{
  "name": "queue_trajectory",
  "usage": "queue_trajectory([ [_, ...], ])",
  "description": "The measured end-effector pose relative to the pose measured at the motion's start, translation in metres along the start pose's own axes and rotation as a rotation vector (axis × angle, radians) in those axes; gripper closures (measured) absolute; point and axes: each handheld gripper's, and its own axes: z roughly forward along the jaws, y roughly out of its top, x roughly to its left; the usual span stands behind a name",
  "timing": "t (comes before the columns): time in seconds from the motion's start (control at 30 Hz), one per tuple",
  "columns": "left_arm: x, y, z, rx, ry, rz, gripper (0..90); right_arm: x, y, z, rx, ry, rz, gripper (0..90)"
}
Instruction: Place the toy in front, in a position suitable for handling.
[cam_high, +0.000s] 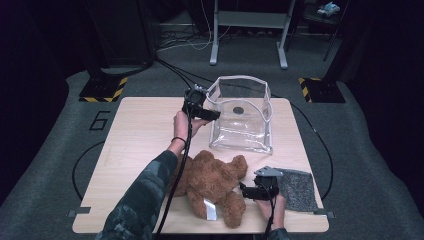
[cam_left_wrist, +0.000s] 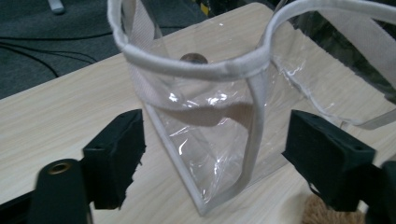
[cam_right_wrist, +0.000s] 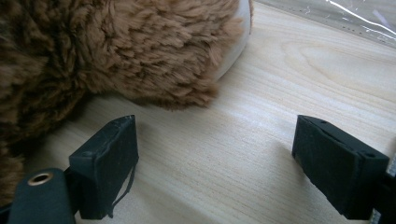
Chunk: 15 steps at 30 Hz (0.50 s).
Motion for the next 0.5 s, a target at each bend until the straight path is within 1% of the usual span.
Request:
queue_trajectory([
  [0.03,-0.001,0.002,0.002,0.003,0.012,0.006,24.0,0.0,0.0,0.0,0.0,0.0,-0.001,13.7],
  [0.07,-0.002,0.003,0.003,0.0,0.004,0.011,25.8,0.0,0.0,0.0,0.002,0.002,-0.002,13.7],
  [0.1,-0.004,0.005,0.005,0.001,0.006,0.021,26.7,0.0,0.0,0.0,0.0,0.0,0.001,13.7],
  [0.13,-0.006,0.006,0.006,0.001,0.012,0.026,27.9,-0.001,0.0,0.0,-0.001,-0.006,-0.019,13.8],
  [0.17,-0.007,0.007,0.008,-0.001,0.004,0.031,29.2,0.0,0.0,0.0,0.002,-0.001,-0.008,13.8],
  [0.2,-0.009,0.008,0.01,0.006,0.005,0.034,30.5,0.0,0.0,0.0,0.001,-0.001,-0.008,13.8],
  [0.23,-0.012,0.009,0.013,0.013,0.025,0.045,31.5,0.0,0.0,0.0,0.002,-0.001,-0.008,13.9],
  [0.27,-0.014,0.009,0.015,0.009,0.02,0.041,34.9,-0.001,0.0,0.0,0.0,-0.005,-0.011,13.9],
  [0.3,-0.015,0.009,0.017,0.012,0.021,0.044,37.1,-0.001,0.0,0.0,-0.001,-0.004,-0.012,13.9],
  [0.33,-0.017,0.01,0.019,0.015,0.038,0.045,39.1,0.0,0.0,0.0,-0.001,-0.001,-0.008,14.0],
  [0.37,-0.018,0.009,0.02,0.014,0.046,0.044,44.7,-0.001,0.0,0.0,-0.001,-0.004,-0.013,14.0],
  [0.4,-0.018,0.009,0.021,0.017,0.043,0.043,50.7,-0.001,0.0,0.0,-0.001,-0.004,-0.012,14.1],
  [0.43,-0.019,0.009,0.022,0.018,0.046,0.04,53.7,-0.001,0.0,0.0,0.001,-0.005,-0.014,14.1],
  [0.47,-0.019,0.008,0.022,0.021,0.041,0.039,60.8,0.0,0.0,0.0,0.001,-0.009,-0.013,14.1],
  [0.5,-0.019,0.008,0.022,0.025,0.04,0.038,65.4,0.0,0.0,-0.001,0.001,-0.006,-0.01,14.2],
])
